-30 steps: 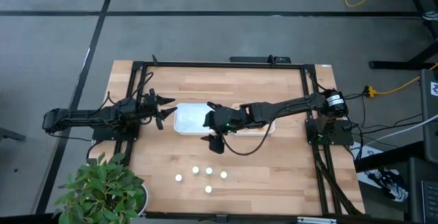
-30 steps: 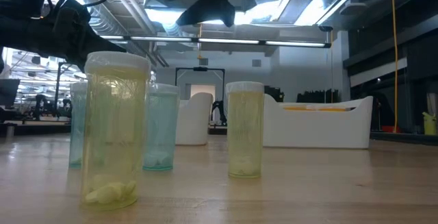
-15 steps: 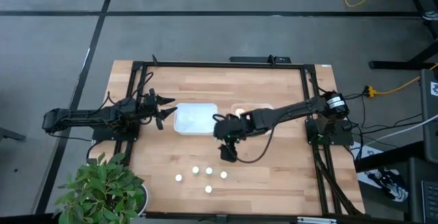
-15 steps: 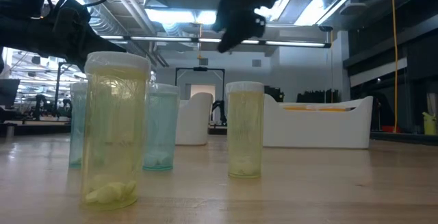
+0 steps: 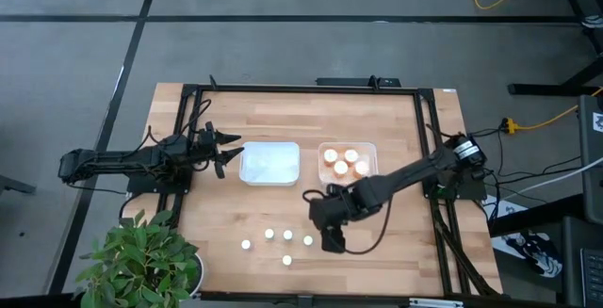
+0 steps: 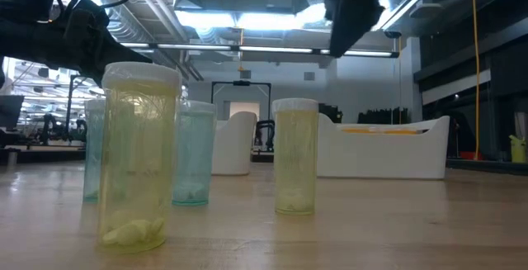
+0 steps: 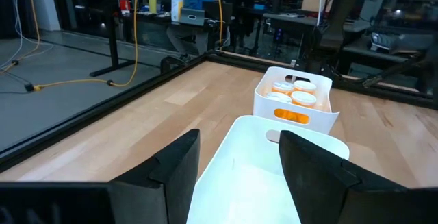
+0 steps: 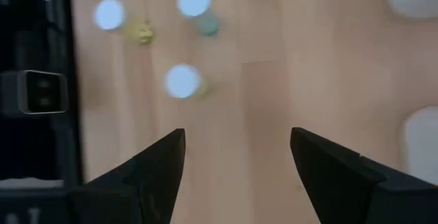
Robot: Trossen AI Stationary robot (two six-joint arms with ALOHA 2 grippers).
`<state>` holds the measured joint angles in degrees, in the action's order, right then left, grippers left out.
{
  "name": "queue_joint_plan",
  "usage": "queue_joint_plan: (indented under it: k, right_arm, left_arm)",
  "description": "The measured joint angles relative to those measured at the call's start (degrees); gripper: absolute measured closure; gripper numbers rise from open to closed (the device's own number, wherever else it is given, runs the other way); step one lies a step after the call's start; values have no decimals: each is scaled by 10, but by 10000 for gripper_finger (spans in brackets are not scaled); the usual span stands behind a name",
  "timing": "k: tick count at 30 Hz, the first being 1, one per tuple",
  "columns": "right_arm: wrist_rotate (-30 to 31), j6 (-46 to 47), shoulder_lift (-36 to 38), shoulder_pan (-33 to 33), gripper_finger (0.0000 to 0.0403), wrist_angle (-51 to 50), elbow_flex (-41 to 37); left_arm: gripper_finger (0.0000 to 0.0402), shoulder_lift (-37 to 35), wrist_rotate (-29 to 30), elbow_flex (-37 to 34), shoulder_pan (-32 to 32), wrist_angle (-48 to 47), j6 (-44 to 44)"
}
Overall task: Pick and place medicine bottles into bin by pill shape (circle, oval)
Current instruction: Put the small yellow pill bottle into the left white bin
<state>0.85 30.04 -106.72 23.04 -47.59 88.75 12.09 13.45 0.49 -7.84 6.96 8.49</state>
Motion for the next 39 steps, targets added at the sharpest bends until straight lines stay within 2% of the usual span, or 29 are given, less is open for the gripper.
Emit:
queue_joint_plan:
  k: [4,18,22,27,34,39]
  right_arm:
    - [8,69,0,23,137,0,0]
    - [165,236,0,118,137,-1,0]
    - [167,281,-6,138,137,-2,0]
    - [149,282,-36,148,137,-3,-1]
    - [142,266,-54,136,137,-2,-1]
    - [110,254,-67,114,137,5,-1]
  left_arm:
    - [208,0,0,0,0,0,0]
    - [208,0,0,0,0,0,2]
    - [208,0,0,0,0,0,4]
    - [208,0,0,0,0,0,4]
    - [208,0,0,0,0,0,4]
    - [208,0,0,0,0,0,3]
